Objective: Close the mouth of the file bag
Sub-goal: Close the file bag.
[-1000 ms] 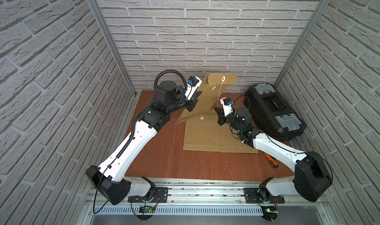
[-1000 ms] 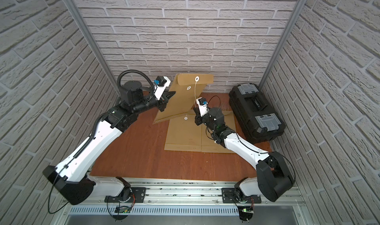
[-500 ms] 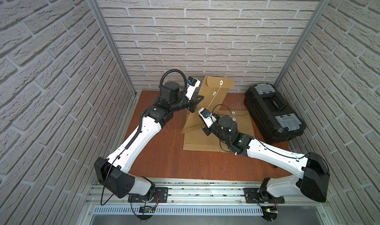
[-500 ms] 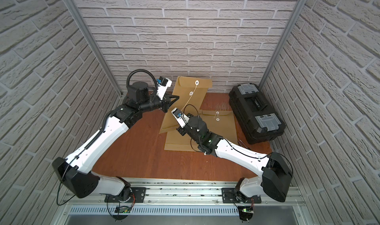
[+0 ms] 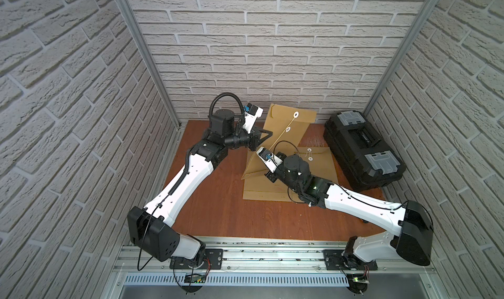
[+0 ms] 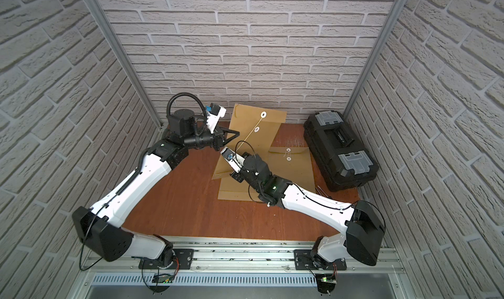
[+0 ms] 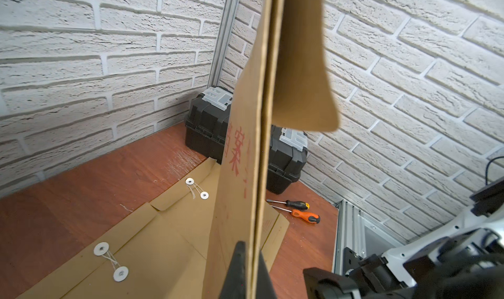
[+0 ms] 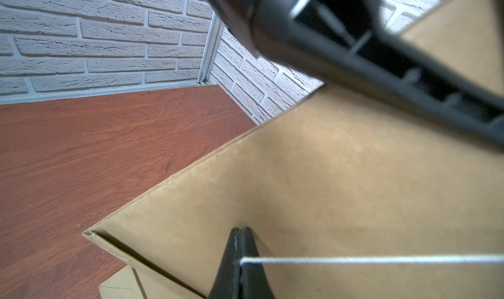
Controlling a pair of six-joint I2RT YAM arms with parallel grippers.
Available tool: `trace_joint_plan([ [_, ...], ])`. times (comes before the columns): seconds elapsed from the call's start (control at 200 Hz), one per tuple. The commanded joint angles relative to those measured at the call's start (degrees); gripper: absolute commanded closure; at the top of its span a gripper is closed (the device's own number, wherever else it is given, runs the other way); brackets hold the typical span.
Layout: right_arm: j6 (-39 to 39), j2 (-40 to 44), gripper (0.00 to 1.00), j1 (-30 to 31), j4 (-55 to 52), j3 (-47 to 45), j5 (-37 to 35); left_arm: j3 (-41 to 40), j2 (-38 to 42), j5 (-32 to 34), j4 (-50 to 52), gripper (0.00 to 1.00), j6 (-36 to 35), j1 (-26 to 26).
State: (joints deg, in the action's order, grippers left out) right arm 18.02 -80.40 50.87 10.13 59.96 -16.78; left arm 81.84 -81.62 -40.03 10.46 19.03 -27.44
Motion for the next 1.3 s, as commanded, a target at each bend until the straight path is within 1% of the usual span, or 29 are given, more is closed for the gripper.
trace_joint_plan([
  [0.0, -0.13, 0.36, 0.97, 0.01, 0.92, 0.74, -0.73, -1.77, 0.39, -1.67, -7.36, 1.0, 3.15, 0.14],
  [0.105, -1.39, 0.53, 0.97, 0.01, 0.3, 0.59, -1.14, -4.59, 1.16, -0.37, -10.74, 1.0, 4.17, 0.17],
  [0.255, -5.3, 0.74, 0.97, -0.16, -1.27, 0.74, -1.57, -6.02, 1.29, 0.91, -10.99, 1.0, 4.18, 0.19],
  [0.325, -7.46, 1.26, 0.97, -0.46, -1.13, 0.17, -0.64, -6.33, 1.48, 1.36, -10.99, 1.0, 4.13, 0.12],
  [0.405, -11.52, 1.96, 0.97, -1.16, -1.28, -0.4, 2.45, -6.37, 1.47, 1.71, -11.22, 1.0, 4.21, 0.21],
  [0.51, -18.2, 2.93, 0.97, -2.54, -0.68, -1.44, 10.4, -6.22, 1.34, 1.72, -11.55, 1.0, 4.7, 0.23],
  [0.585, -22.02, 3.81, 0.98, -3.26, 1.08, -2.77, 14.8, -6.29, 1.21, 1.71, -11.91, 1.0, 5.11, 0.33],
  [0.71, -27.47, 5.15, 0.98, -5.01, 5.99, -6.09, 20.38, -6.43, 1.36, 1.54, -12.73, 1.0, 5.97, 0.22],
  [0.83, -33.16, 5.99, 0.98, -7.61, 14.12, -10.79, 25.0, -6.61, 1.47, 1.32, -13.09, 1.0, 6.59, 0.24],
  [0.98, -36.08, 5.95, 0.98, -8.42, 18.35, -12.33, 27.67, -7.25, 1.96, 0.88, -13.49, 1.0, 6.92, 0.19],
  [1.29, -38.67, 2.06, 0.98, -9.6, 18.32, -10.84, 29.62, -7.59, 2.44, -1.44, -14.92, 1.0, 8.04, 0.12],
])
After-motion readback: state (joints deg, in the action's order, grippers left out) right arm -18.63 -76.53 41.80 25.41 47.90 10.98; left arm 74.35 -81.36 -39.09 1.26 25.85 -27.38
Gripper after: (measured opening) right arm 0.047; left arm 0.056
